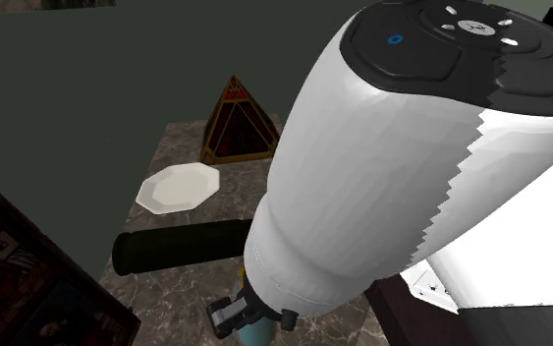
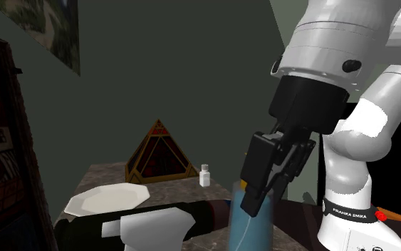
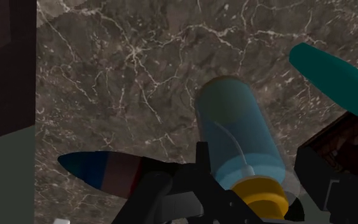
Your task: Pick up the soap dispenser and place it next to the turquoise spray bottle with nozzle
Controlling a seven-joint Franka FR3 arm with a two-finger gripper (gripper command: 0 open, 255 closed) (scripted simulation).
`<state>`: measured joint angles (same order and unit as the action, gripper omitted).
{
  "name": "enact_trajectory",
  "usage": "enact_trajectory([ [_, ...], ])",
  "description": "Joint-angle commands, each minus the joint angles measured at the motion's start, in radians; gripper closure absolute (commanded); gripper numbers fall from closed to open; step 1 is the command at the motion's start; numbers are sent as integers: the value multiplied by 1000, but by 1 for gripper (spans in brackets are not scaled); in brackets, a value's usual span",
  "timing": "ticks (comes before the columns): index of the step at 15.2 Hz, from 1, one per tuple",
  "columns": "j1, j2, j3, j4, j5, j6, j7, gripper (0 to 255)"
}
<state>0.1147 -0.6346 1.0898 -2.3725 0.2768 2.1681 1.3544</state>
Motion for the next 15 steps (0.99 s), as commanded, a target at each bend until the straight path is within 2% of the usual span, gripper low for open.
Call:
enact_trajectory([
  [1,-7,7,20,-16,3,27,8,255],
  [8,-49,41,102,-68,7,124,35,255],
  [15,-113,79,200,-108,6,219,64,255],
])
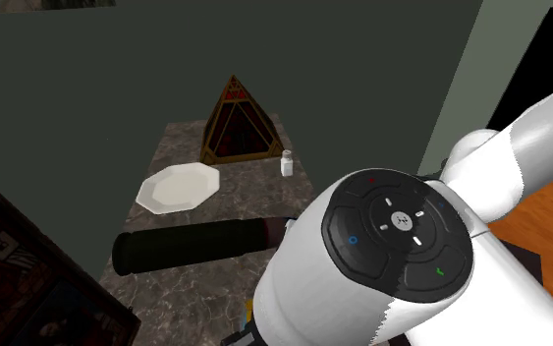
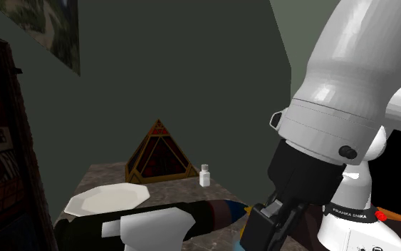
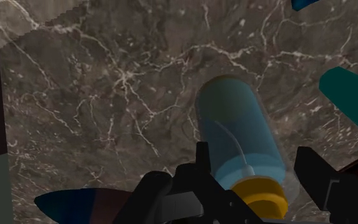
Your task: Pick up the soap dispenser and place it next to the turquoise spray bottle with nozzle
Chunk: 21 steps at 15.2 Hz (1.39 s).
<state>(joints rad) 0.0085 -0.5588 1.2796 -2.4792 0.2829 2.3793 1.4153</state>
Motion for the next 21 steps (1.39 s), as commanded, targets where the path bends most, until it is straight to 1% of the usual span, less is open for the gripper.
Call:
enact_trajectory([
  [1,-7,3,10,-2,0,8,3,255],
  [7,-7,3,10,-2,0,8,3,255],
  [8,-7,3,10,-2,0,8,3,0],
  [13,-7,3,10,-2,0,8,3,0],
  [15,63,-34,-65,22,9,-69,-6,0],
  [17,112,-66,-120,48,13,-137,-13,0],
  [21,112,-67,-120,48,14,-137,-13,0],
])
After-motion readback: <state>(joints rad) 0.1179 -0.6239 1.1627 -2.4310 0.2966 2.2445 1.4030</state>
